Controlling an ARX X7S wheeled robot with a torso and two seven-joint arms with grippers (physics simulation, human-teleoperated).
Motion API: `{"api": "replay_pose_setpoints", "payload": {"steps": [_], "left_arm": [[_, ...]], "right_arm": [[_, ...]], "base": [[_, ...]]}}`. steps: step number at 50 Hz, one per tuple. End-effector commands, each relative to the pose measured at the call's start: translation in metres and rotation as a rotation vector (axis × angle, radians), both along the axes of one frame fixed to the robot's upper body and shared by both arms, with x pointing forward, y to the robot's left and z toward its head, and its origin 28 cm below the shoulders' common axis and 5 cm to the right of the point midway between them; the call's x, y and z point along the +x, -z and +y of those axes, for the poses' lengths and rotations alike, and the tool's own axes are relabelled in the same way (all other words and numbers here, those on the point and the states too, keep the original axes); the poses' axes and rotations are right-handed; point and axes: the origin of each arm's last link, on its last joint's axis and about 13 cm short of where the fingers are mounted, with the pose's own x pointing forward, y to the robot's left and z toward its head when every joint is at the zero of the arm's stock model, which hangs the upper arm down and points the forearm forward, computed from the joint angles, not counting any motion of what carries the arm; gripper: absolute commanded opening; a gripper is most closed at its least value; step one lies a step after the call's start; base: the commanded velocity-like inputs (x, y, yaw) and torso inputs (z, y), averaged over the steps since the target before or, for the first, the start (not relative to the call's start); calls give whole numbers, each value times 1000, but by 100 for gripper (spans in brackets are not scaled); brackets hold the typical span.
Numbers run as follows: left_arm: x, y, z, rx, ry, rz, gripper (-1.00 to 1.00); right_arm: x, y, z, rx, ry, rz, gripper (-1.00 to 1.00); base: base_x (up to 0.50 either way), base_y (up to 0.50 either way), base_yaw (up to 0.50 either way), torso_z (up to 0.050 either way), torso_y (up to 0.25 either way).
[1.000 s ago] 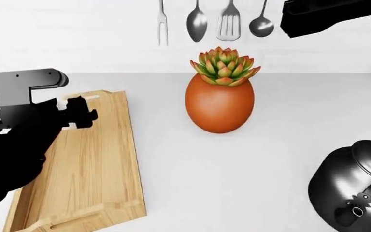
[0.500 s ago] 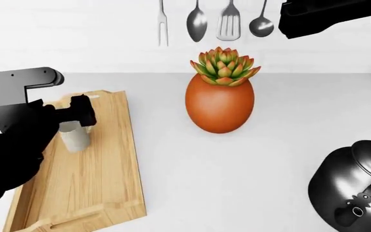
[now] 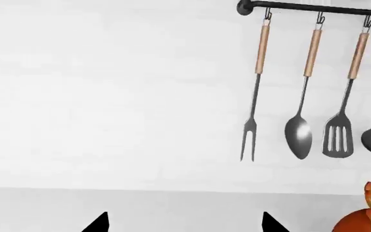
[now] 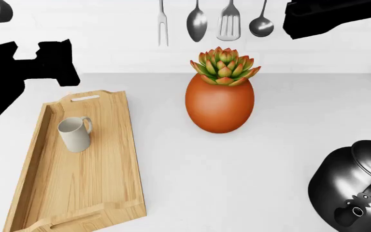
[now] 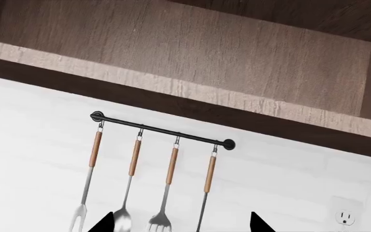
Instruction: Pick the kettle from the counter and place it on the tray. Then pick the mug from the cabinet and place it on the tray. Then close the cabinet doors.
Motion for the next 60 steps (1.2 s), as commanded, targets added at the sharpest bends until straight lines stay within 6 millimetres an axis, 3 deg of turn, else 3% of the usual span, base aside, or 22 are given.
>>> {"api": "replay_pose_setpoints", "payload": {"steps": [1, 9, 21, 30, 46, 60], "left_arm": [[-46, -40, -13, 113, 165, -106, 100], [-58, -54, -22, 107, 144, -182, 100], [-50, -40, -21, 98, 115, -171, 100], [-41, -25, -18, 91, 115, -142, 100], [-25, -2, -14, 62, 124, -105, 100], [-18, 8, -11, 44, 128, -87, 100]], "right_arm": [[-4, -2, -4, 8, 13, -6, 100], [-14, -4, -6, 24, 91, 29, 100], [-68, -9, -2, 178, 225, 171, 100], [-87, 4, -22, 267, 290, 208, 100], [-104, 34, -34, 360, 361, 265, 100], [-105, 39, -29, 384, 337, 295, 100]], "base": [[0, 0, 0, 0, 0], [0, 0, 0, 0, 0], [0, 0, 0, 0, 0], [0, 0, 0, 0, 0], [0, 0, 0, 0, 0], [0, 0, 0, 0, 0]]}}
